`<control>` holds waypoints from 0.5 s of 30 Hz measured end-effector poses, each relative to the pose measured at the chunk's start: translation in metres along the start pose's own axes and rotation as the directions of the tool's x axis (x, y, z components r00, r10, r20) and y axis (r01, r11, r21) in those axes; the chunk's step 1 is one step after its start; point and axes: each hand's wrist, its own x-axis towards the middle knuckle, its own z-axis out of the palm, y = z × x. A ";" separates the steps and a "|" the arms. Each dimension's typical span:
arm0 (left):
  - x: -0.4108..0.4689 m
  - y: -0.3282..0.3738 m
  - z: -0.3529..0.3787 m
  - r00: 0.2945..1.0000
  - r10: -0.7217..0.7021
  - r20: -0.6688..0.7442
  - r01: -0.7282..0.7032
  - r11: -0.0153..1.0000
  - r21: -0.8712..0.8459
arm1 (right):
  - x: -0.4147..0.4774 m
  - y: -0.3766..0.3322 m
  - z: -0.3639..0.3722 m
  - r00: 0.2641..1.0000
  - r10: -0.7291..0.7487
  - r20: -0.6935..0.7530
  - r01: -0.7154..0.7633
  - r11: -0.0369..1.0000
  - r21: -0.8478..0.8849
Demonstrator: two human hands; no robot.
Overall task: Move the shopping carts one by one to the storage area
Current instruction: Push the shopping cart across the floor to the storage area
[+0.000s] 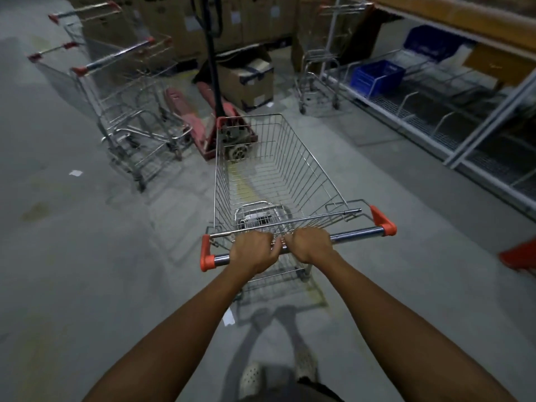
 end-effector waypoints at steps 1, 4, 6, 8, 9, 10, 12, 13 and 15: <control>-0.003 0.003 -0.001 1.000 0.022 -0.002 -0.022 1.000 -0.007 | -0.008 -0.001 0.004 1.000 0.028 -0.008 -0.028 1.000 0.012; -0.013 0.015 -0.002 0.996 0.094 0.000 -0.094 0.995 -0.033 | -0.034 -0.001 0.014 0.991 0.130 -0.025 -0.129 0.990 0.062; -0.020 0.024 -0.001 0.990 0.142 0.001 -0.142 0.989 -0.042 | -0.051 -0.001 0.024 0.976 0.213 -0.039 -0.207 0.971 0.121; -0.027 0.034 -0.001 0.981 0.193 0.002 -0.193 0.980 -0.050 | -0.069 0.000 0.035 0.959 0.279 -0.040 -0.270 0.950 0.155; -0.030 0.039 0.001 0.973 0.230 0.003 -0.230 0.972 -0.048 | -0.078 0.001 0.040 0.949 0.312 -0.043 -0.300 0.938 0.174; -0.034 0.044 0.002 0.962 0.275 0.004 -0.274 0.961 -0.047 | -0.088 0.002 0.045 0.939 0.343 -0.037 -0.330 0.925 0.190; -0.044 0.055 0.005 0.920 0.393 0.003 -0.392 0.919 -0.048 | -0.108 0.003 0.054 0.929 0.371 0.002 -0.364 0.912 0.186; -0.049 0.060 0.008 0.885 0.466 0.006 -0.465 0.884 -0.047 | -0.119 0.005 0.057 0.929 0.369 0.032 -0.368 0.912 0.182; -0.058 0.072 0.010 0.800 0.600 0.019 -0.597 0.799 -0.068 | -0.142 0.009 0.059 0.925 0.364 0.105 -0.378 0.900 0.218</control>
